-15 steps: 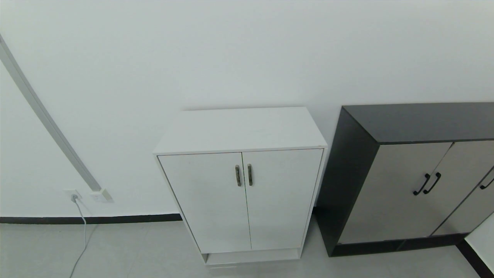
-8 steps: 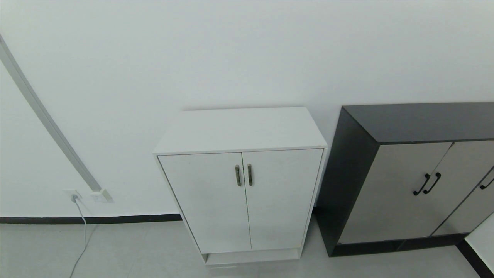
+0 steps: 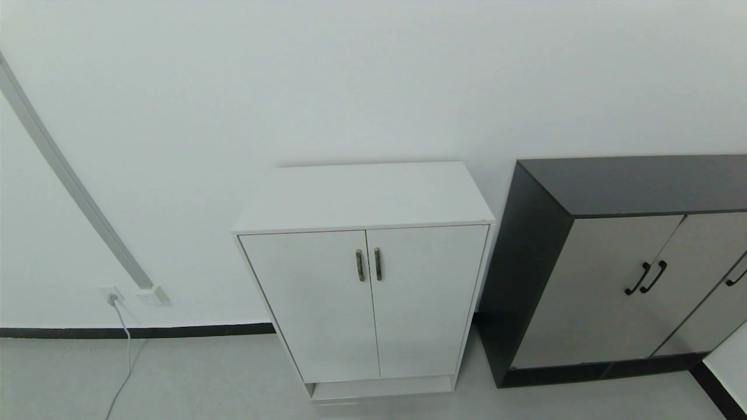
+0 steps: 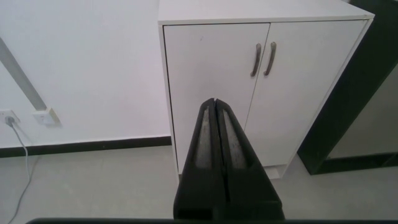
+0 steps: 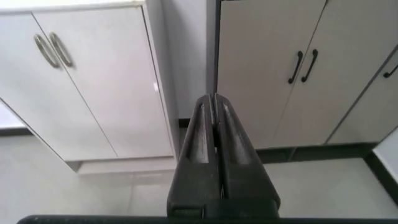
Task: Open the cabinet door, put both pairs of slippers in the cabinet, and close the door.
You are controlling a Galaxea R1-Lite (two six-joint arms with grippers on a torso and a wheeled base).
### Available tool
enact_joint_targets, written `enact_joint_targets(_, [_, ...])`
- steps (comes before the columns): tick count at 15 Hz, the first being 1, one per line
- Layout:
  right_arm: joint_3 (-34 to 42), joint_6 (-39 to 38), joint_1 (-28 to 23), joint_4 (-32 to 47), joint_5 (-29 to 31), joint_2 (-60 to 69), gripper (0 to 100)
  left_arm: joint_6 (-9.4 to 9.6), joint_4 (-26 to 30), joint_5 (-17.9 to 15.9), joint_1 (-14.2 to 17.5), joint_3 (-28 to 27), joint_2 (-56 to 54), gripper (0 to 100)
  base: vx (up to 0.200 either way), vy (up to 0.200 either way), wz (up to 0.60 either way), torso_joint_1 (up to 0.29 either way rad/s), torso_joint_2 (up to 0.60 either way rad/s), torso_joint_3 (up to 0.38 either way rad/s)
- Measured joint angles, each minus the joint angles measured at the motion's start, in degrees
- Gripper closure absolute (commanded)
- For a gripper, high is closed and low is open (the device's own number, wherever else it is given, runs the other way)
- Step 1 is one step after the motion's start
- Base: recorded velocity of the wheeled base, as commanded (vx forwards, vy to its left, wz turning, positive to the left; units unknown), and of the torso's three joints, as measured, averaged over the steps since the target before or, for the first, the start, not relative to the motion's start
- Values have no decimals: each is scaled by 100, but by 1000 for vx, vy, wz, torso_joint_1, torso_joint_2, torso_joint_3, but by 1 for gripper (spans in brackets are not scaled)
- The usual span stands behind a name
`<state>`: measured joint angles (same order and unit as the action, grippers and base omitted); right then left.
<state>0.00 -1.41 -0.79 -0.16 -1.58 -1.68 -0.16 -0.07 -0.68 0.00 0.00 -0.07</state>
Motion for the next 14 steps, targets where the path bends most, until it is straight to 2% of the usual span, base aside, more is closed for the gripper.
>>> enact_joint_targets(5, [0,-238,44,-28,350,157,100,9,2,6,0,0,0,100,0,0,0,0,0,0])
enact_joint_targets(14, [0,-238,44,-24,358,176,100,9,0,6,0,0,0,100,0,0,0,0,0,0])
